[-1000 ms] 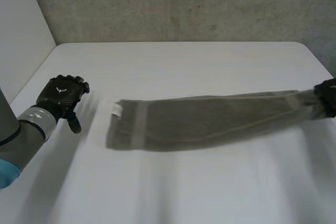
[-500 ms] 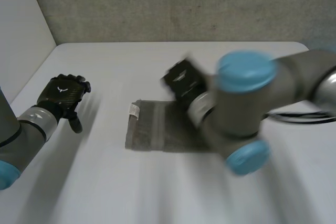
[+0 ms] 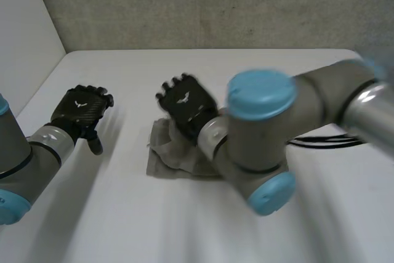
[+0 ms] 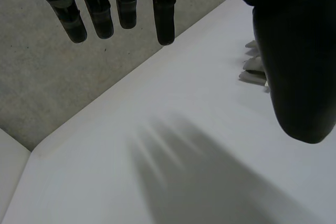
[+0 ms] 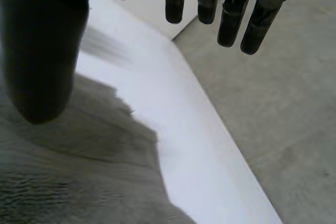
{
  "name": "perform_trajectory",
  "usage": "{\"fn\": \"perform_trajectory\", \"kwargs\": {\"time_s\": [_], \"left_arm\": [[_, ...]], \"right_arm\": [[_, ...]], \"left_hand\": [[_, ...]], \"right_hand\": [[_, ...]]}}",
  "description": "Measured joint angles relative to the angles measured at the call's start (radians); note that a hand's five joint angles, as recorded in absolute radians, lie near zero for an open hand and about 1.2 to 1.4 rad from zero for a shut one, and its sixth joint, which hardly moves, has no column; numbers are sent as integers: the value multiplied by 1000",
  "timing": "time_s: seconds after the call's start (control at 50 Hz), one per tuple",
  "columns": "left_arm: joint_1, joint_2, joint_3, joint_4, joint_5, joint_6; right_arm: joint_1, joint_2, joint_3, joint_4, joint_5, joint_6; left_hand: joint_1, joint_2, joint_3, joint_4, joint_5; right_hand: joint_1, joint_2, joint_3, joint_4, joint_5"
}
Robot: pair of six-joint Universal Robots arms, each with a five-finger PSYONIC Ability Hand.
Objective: Fold the towel.
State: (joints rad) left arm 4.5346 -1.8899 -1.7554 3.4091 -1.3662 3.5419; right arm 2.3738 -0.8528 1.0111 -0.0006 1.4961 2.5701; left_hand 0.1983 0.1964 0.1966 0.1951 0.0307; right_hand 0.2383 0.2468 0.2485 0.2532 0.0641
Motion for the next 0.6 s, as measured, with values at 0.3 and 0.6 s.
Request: {"fn": "perform_trajectory", "kwargs": {"time_s": [0.3,0.6], "left_arm": [[-88,4,24,-1,-6,-6],[-137,6,54,-2,-12,-79]], "right_arm": [[-324,-318,457,6,-128,187],[-460,-268,754,-232,-137,149]], "left_hand": [[0,0,0,0,0],[0,0,0,0,0]], "right_hand": [[-7,0,-2,0,0],[305,294,291,290,313]]}}
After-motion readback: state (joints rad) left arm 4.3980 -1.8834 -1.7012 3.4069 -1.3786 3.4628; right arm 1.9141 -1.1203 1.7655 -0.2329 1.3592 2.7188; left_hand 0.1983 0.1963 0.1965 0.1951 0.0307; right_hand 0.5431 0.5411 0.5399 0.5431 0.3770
